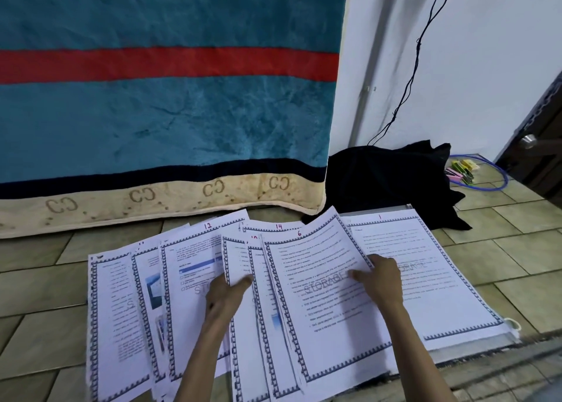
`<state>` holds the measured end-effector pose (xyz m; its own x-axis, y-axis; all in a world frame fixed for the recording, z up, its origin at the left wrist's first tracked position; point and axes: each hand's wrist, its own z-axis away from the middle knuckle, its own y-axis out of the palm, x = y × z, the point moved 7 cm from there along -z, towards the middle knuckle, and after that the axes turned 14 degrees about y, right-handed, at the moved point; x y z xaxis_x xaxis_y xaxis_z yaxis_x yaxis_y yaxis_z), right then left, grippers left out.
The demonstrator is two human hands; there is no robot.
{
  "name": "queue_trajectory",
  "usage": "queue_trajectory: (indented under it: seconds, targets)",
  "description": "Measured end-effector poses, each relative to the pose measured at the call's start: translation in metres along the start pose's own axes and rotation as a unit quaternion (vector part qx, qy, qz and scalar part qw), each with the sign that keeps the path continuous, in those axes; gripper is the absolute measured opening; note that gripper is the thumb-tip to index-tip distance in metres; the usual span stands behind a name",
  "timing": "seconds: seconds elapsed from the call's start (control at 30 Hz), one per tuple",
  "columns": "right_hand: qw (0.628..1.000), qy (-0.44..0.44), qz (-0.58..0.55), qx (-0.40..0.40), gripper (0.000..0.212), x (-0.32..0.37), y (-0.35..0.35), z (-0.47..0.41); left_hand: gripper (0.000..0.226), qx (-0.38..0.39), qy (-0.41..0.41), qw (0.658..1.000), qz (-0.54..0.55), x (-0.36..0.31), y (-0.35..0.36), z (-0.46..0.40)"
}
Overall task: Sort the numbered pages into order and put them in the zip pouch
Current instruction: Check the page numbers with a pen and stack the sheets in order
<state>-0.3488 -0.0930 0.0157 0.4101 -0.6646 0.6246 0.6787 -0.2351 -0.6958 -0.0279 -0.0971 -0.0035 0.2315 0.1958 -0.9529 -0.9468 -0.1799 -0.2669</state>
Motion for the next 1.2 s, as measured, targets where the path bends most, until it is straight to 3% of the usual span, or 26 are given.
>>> queue_trajectory:
  seconds: [0.17, 0.23, 0.33, 0.37, 0.43, 0.63, 0.77, 0.87, 0.97, 1.03, 1.13, 1.2]
  targets:
    - [0.999, -0.026, -0.007, -0.04, 0.008, 0.01, 0.004, 0.019, 0.029, 0.025, -0.025, 0.997, 0.07, 0.005, 0.02, 0.006]
    - [0.999, -0.03, -0.043, -0.005, 0.025, 0.011, 0.011, 0.024, 0.025, 0.033, -0.018, 0.996, 0.086, 0.003, 0.025, 0.006]
    - [0.996, -0.051, -0.059, 0.048, 0.013, 0.013, 0.024, 0.025, 0.03, 0.039, -0.011, 0.994, 0.1, -0.002, 0.018, 0.004]
    - [0.995, -0.055, -0.054, 0.063, 0.03, 0.012, 0.028, 0.024, 0.032, 0.038, -0.01, 0.993, 0.108, -0.003, 0.01, 0.002]
    - [0.991, -0.071, -0.056, 0.094, 0.043, 0.01, 0.031, 0.024, 0.038, 0.039, -0.017, 0.992, 0.123, -0.003, -0.01, -0.004]
    - [0.982, -0.047, -0.096, 0.155, 0.028, -0.008, 0.04, 0.023, 0.052, 0.021, -0.043, 0.983, 0.175, 0.013, -0.053, -0.015]
    - [0.953, -0.054, -0.146, 0.259, 0.034, 0.0, 0.051, 0.031, 0.053, 0.038, -0.04, 0.978, 0.2, 0.012, -0.052, -0.013]
    - [0.942, -0.075, -0.173, 0.276, 0.026, 0.015, 0.055, 0.035, 0.068, 0.071, -0.032, 0.973, 0.216, 0.008, -0.045, -0.013]
    - [0.94, -0.069, -0.213, 0.256, 0.034, 0.016, 0.055, 0.03, 0.041, 0.053, -0.02, 0.967, 0.248, 0.005, -0.039, -0.016]
    - [0.942, -0.058, -0.224, 0.243, 0.036, 0.01, 0.054, 0.028, 0.045, -0.001, 0.026, 0.976, 0.216, -0.001, -0.042, -0.019]
    - [0.948, -0.041, -0.225, 0.22, 0.025, -0.003, 0.049, 0.022, 0.079, -0.053, 0.124, 0.988, 0.075, -0.015, -0.046, -0.017]
    - [0.949, -0.036, -0.228, 0.215, 0.019, -0.006, 0.047, 0.022, 0.076, -0.08, 0.175, 0.98, -0.055, -0.019, -0.047, -0.014]
